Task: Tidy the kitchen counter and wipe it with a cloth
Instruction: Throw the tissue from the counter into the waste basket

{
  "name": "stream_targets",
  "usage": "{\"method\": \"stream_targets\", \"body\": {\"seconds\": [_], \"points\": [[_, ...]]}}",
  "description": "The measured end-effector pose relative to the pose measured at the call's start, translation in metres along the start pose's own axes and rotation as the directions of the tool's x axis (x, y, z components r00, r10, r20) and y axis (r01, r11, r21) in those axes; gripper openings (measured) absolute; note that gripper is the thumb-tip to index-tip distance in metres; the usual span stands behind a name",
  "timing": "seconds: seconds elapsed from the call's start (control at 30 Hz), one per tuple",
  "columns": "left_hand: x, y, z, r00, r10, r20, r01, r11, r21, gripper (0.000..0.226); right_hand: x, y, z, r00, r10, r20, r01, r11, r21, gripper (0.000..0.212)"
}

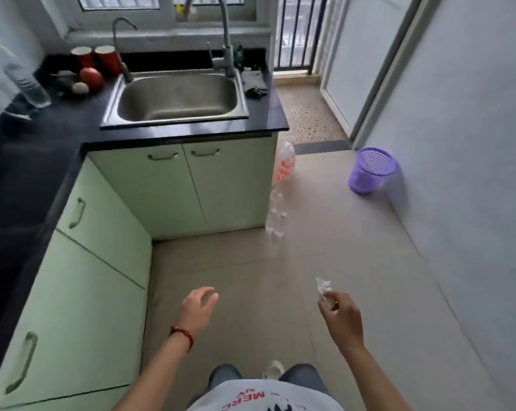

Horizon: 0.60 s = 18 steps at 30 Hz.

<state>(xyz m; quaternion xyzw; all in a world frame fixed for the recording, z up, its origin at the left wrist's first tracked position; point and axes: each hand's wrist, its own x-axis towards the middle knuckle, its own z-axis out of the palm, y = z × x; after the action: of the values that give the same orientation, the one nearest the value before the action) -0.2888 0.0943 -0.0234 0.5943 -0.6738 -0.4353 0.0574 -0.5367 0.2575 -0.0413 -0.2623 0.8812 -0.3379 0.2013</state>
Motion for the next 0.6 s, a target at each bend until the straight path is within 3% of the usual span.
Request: {"method": "stream_targets", "body": {"seconds": [0.17, 0.33, 0.6], "points": [[0.034, 0.071, 0.054, 0.989, 0.02, 0.146, -0.027, 0.999, 0.042, 0.028, 0.021, 0.06, -0.051, 0.973, 0.19, -0.134, -0.186, 0.982, 0.042, 0.013], [0.075, 0.116, 0.087, 0.97, 0.05, 0.238, -0.086, 0.986, 0.143, 0.026, 0.047, 0.091, -0.071, 0.917, 0.36, -0.172, -0.345, 0.932, 0.112, 0.014], [0.187, 0.18, 0.121, 0.964, 0.039, 0.264, -0.092, 0.977, 0.191, 0.025, 0.189, 0.078, -0.09, 0.901, 0.386, -0.198, -0.363, 0.921, 0.143, 0.016]]}}
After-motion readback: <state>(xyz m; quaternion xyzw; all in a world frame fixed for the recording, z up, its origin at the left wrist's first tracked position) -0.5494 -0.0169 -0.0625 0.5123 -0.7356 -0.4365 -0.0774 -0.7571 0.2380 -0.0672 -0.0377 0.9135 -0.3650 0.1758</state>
